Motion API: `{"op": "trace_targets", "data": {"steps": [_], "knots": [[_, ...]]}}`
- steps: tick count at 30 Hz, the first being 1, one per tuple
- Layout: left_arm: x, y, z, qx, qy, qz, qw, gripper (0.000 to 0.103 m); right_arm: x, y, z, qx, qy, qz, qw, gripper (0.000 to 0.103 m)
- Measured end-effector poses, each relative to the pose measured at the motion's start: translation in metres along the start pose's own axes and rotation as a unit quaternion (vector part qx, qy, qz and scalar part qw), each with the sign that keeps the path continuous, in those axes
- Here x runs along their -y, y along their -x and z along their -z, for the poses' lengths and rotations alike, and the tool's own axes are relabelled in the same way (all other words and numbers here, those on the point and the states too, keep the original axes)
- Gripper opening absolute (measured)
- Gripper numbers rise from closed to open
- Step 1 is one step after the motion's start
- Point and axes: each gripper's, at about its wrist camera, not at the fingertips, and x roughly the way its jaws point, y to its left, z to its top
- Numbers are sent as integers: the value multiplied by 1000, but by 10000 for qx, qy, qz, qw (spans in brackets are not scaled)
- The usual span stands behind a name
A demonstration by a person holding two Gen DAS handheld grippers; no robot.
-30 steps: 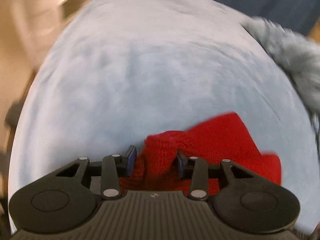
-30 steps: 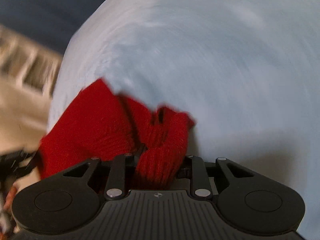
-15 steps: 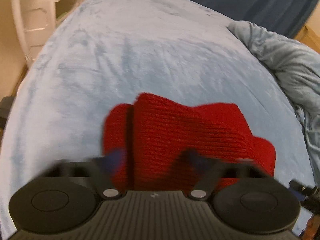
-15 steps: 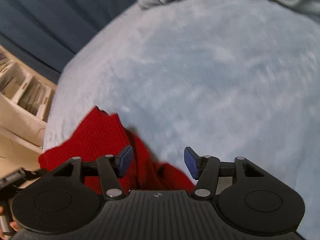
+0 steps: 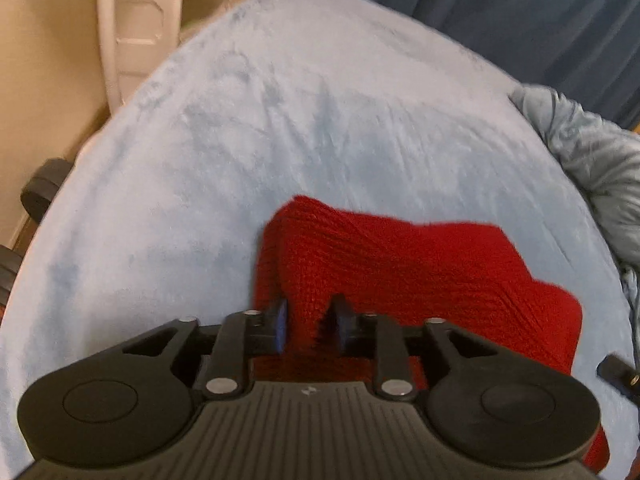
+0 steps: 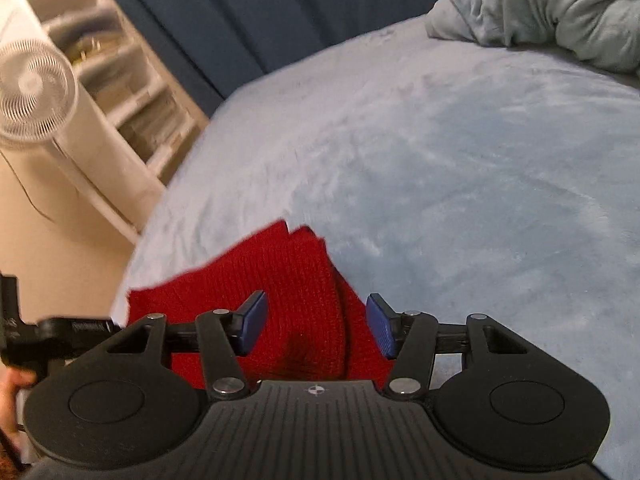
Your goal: Fold small clothes
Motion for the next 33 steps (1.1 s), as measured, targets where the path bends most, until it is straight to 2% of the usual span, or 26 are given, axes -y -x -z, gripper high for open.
{"op": "trace_targets", "data": {"steps": [1, 2, 3, 5, 7, 9, 11, 14, 17, 20, 23, 28, 33], "knots": [[-1, 2, 1, 36, -15, -158, 9999, 68, -1, -8, 2, -130, 190, 191, 9996, 56], [-4, 3, 3, 82, -49, -436, 9990, 89, -3, -16, 9, -273, 321, 439, 9981, 55], [-9, 3, 6, 132, -101, -575, 9982, 95, 0, -26, 15, -431, 426, 746, 9954, 54], [-20, 8, 9, 54, -105, -592, 9982, 95, 12, -36, 22, -575, 445, 1400, 9875, 52], [-27, 25, 14, 99, 58, -604, 9981, 95, 22, -25, 23, -468, 244, 1707, 9839, 52], [-19, 51, 25, 345, -161, -770, 9963, 99, 22, 1, 23, -263, 219, 1539, 9875, 53], [-4, 83, 41, 648, -647, -1113, 9896, 103, 12, 30, 30, -132, 558, 1343, 9893, 59], [20, 133, 78, 969, -1213, -1139, 9813, 103, -13, 67, 47, -154, 1090, 1038, 9885, 68], [41, 167, 115, 938, -1127, -1030, 9838, 103, -44, 107, 76, -171, 1495, 820, 9852, 75], [63, 189, 156, 531, -863, -1180, 9878, 103, -72, 135, 100, -219, 1698, 648, 9831, 77], [76, 205, 189, 250, -713, -944, 9927, 103, -87, 163, 123, -177, 1605, 736, 9841, 78], [93, 236, 225, 340, -900, -849, 9917, 103, -97, 189, 147, 47, 1709, 1068, 9795, 78], [99, 256, 236, 589, -982, -927, 9891, 103, -108, 210, 158, 262, 1978, 1074, 9740, 78]]}}
